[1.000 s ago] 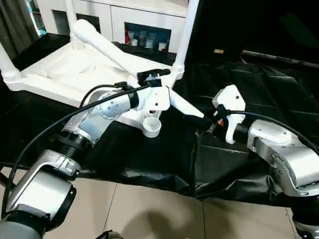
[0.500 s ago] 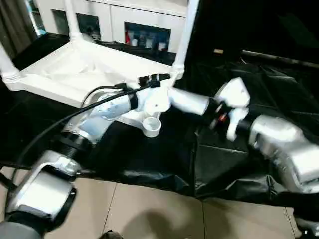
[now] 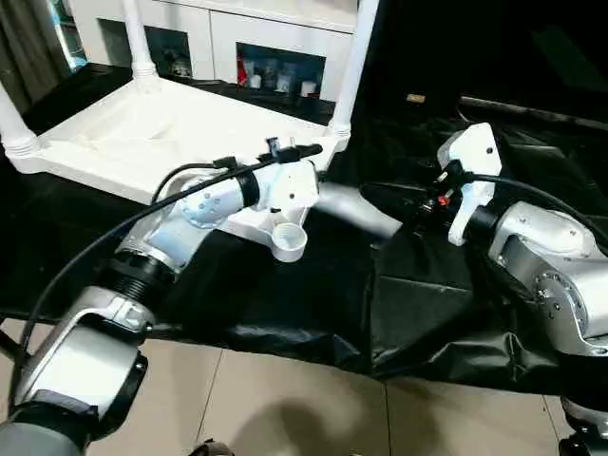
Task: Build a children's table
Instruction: Pick table leg
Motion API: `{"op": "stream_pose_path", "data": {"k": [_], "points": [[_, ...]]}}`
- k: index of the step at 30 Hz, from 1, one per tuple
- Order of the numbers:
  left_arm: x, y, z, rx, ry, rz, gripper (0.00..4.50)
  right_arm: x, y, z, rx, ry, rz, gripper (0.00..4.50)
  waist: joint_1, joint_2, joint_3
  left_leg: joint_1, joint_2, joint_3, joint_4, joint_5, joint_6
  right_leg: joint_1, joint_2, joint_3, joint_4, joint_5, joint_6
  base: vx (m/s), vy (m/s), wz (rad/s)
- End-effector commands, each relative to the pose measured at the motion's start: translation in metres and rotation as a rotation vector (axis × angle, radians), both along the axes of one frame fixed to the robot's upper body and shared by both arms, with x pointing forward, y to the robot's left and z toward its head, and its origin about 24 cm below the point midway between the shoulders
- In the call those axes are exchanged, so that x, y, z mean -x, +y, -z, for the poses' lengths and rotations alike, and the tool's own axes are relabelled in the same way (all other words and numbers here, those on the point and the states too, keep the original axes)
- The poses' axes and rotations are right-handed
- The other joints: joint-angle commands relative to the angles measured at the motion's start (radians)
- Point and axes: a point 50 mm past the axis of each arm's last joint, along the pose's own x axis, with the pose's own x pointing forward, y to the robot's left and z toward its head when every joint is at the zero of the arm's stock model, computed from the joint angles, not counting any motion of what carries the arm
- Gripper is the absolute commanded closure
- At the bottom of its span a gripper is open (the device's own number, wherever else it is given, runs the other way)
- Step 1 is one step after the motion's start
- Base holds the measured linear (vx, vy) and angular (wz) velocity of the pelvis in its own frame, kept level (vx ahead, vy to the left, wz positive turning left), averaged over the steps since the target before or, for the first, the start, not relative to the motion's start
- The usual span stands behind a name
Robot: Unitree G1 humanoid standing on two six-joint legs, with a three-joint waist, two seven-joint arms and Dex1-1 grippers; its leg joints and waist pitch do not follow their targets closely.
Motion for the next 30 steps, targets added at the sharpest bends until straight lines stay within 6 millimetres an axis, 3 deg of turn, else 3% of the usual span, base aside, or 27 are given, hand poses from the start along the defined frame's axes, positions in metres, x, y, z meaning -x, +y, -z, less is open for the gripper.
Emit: {"op": "stream_pose_path", "data": {"k": [1,2,3,4,9,11,13,15,17,18,19,20,21,22,24,27,28,30], "points": [[0.001,-0.006,0.001,0.008,0.025,0.024,3.17,-0.002,-0.008,0.002,-0.003,0.0,0.042,0.9,0.004,0.009,-0.071,0.004,0.016,0.007,-0.058,-0.087,-0.016,0.068,-0.073,0.052,-0.06,-0.051,-0.138,0.0,0.0,0.0],[0.001,-0.006,0.003,0.01,0.034,0.022,3.33,-0.003,-0.011,0.004,0.002,0.006,0.07,0.75,0.006,0.016,-0.071,0.004,0.016,0.006,-0.058,-0.091,-0.018,0.068,-0.074,0.052,-0.06,-0.055,-0.14,0.0,0.0,0.0],[0.001,-0.006,0.003,0.01,0.034,0.022,3.33,-0.003,-0.011,0.004,0.002,0.006,0.07,0.75,0.005,0.014,-0.071,0.004,0.016,0.006,-0.058,-0.092,-0.019,0.068,-0.073,0.052,-0.061,-0.055,-0.139,0.0,0.0,0.0],[0.002,-0.003,0.006,0.031,0.059,0.007,3.51,-0.004,-0.014,0.007,-0.001,0.015,0.106,0.57,0.005,0.02,-0.071,0.004,0.016,0.005,-0.059,-0.101,-0.025,0.069,-0.073,0.052,-0.061,-0.06,-0.139,0.0,0.0,0.0],[0.0,0.01,0.013,0.115,0.11,-0.08,3.89,-0.005,-0.018,0.022,-0.006,0.065,0.164,0.18,0.002,0.009,-0.069,0.003,0.015,0.006,-0.06,-0.118,-0.028,0.07,-0.074,0.051,-0.064,-0.105,-0.132,0.0,0.0,0.0],[0.001,0.014,0.017,0.132,0.127,-0.103,4.02,-0.005,-0.019,0.028,-0.001,0.087,0.186,0.04,-0.001,0.01,-0.07,0.004,0.015,0.006,-0.06,-0.123,-0.025,0.068,-0.073,0.05,-0.068,-0.13,-0.129,0.0,0.0,0.0],[0.005,0.021,0.028,0.16,0.17,-0.157,4.15,-0.01,-0.024,0.041,-0.029,0.127,0.315,0.0,-0.004,0.003,-0.067,0.005,0.016,0.007,-0.062,-0.125,-0.022,0.064,-0.073,0.05,-0.072,-0.156,-0.123,0.0,0.0,0.0],[0.005,0.027,0.033,0.194,0.182,-0.215,4.15,-0.015,-0.026,0.045,-0.074,0.123,0.419,0.0,-0.007,0.012,-0.069,0.006,0.019,0.007,-0.063,-0.124,-0.032,0.059,-0.075,0.051,-0.069,-0.157,-0.127,0.0,0.0,0.0],[0.004,0.036,0.039,0.288,0.217,-0.318,4.15,-0.019,-0.028,0.054,-0.132,0.138,0.555,0.0,-0.008,0.013,-0.068,0.009,0.017,0.008,-0.064,-0.138,-0.039,0.056,-0.073,0.051,-0.072,-0.167,-0.127,0.0,0.0,0.0],[0.004,0.037,0.04,0.303,0.223,-0.332,3.99,-0.019,-0.029,0.055,-0.137,0.143,0.57,0.0,-0.008,0.024,-0.067,0.01,0.017,0.006,-0.065,-0.138,-0.047,0.056,-0.074,0.052,-0.07,-0.164,-0.129,0.0,0.0,0.0],[0.003,0.041,0.041,0.392,0.247,-0.387,3.89,-0.017,-0.028,0.068,-0.107,0.164,0.634,0.0,-0.008,0.015,-0.069,0.011,0.015,0.007,-0.064,-0.148,-0.047,0.058,-0.07,0.05,-0.072,-0.158,-0.132,0.0,0.0,0.0],[0.003,0.041,0.041,0.392,0.247,-0.387,3.81,-0.017,-0.028,0.068,-0.107,0.164,0.634,0.0,-0.007,0.018,-0.069,0.011,0.017,0.008,-0.064,-0.14,-0.049,0.057,-0.071,0.052,-0.068,-0.14,-0.137,0.0,0.0,0.0],[0.003,0.044,0.042,0.537,0.286,-0.451,3.81,-0.015,-0.025,0.079,-0.061,0.186,0.653,0.0,-0.007,0.019,-0.068,0.009,0.015,0.007,-0.065,-0.14,-0.045,0.059,-0.069,0.051,-0.07,-0.13,-0.136,0.0,0.0,0.0],[0.004,0.049,0.046,0.735,0.351,-0.538,3.61,-0.01,-0.021,0.093,0.0,0.21,0.673,0.0,-0.008,0.027,-0.067,0.005,0.014,0.009,-0.062,-0.133,-0.055,0.061,-0.07,0.052,-0.064,-0.095,-0.158,0.0,0.0,0.0],[0.006,0.051,0.051,0.821,0.384,-0.572,3.4,-0.007,-0.018,0.101,0.026,0.227,0.679,0.0,-0.009,0.018,-0.067,0.002,0.011,0.01,-0.061,-0.149,-0.041,0.065,-0.07,0.051,-0.072,-0.102,-0.168,0.0,0.0,0.0],[0.012,0.046,0.056,0.803,0.391,-0.543,3.33,-0.003,-0.013,0.108,0.016,0.254,0.688,0.0,-0.012,0.016,-0.065,0.002,0.011,0.008,-0.065,-0.169,-0.021,0.063,-0.068,0.05,-0.082,-0.168,-0.119,0.0,0.0,0.0],[0.011,0.042,0.053,0.729,0.378,-0.496,3.21,-0.006,-0.01,0.106,0.0,0.235,0.674,0.0,-0.015,0.024,-0.064,0.004,0.011,0.007,-0.068,-0.186,-0.022,0.06,-0.066,0.051,-0.088,-0.199,-0.096,0.0,0.0,0.0],[0.011,0.042,0.053,0.729,0.378,-0.496,2.99,-0.006,-0.01,0.106,0.0,0.235,0.674,0.0,-0.018,0.024,-0.063,0.006,0.013,0.005,-0.07,-0.199,-0.028,0.058,-0.066,0.051,-0.088,-0.223,-0.079,0.0,0.0,0.0]]}}
